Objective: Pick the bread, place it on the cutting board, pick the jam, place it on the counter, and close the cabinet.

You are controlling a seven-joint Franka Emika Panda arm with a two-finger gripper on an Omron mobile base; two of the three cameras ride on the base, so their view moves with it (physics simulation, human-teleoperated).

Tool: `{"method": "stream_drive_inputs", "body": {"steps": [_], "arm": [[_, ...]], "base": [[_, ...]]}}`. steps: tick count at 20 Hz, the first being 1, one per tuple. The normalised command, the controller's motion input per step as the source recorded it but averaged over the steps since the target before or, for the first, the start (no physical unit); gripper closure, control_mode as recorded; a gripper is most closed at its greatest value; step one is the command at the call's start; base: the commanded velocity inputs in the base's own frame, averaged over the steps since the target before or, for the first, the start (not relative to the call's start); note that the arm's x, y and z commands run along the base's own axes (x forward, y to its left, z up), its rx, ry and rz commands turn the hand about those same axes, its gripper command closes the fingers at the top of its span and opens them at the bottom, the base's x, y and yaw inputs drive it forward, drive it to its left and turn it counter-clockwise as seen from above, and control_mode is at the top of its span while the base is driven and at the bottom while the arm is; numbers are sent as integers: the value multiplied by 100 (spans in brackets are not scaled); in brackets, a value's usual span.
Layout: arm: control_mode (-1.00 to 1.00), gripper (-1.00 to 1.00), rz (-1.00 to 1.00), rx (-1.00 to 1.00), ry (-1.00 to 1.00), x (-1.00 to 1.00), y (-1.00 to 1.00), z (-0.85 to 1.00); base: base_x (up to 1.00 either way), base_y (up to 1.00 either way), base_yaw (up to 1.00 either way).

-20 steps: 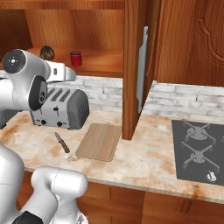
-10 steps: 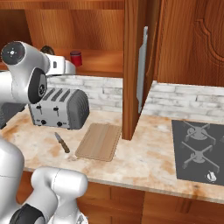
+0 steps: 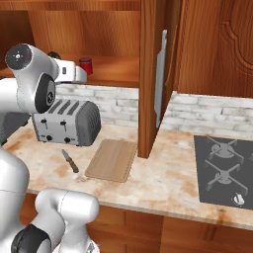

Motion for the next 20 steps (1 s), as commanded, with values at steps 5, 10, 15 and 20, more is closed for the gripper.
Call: {"method": "stream_drive_inputs", "body": {"steps": [5, 10, 15, 20], "arm": [[-100, -100, 0, 0, 0, 25, 2, 0], [-100, -100, 0, 0, 0, 31, 0, 0], [-100, -100, 0, 0, 0, 33, 0, 0], [-100, -100, 0, 0, 0, 34, 0, 0]], "base": [[0, 0, 0], [0, 0, 0], [0, 0, 0], [0, 0, 0]]}}
